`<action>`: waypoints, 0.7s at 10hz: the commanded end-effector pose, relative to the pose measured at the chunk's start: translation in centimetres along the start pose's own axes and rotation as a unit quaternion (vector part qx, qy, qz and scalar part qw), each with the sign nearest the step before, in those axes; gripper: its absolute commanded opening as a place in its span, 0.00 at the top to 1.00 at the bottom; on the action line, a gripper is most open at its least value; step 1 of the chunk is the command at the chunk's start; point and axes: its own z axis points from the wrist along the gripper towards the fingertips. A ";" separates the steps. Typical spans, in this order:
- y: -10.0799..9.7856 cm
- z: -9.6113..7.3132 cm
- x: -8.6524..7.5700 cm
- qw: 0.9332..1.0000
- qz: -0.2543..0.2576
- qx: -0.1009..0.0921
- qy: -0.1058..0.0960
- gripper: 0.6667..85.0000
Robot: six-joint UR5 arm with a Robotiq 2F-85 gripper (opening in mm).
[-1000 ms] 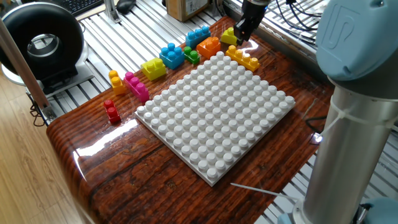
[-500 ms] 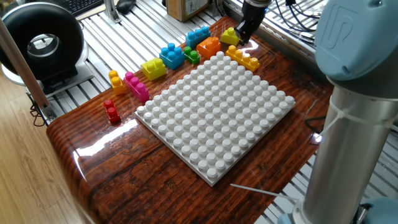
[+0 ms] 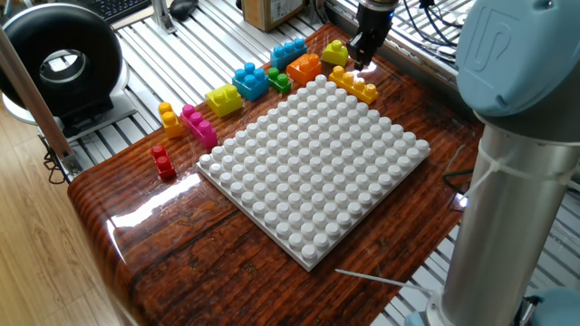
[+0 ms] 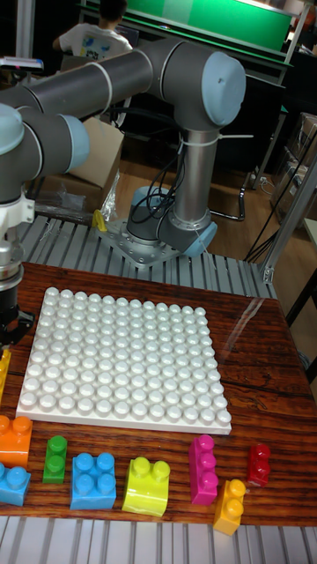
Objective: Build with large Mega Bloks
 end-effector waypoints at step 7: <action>1.1 2.8 -0.3 0.999 -0.013 -0.027 -0.020 0.55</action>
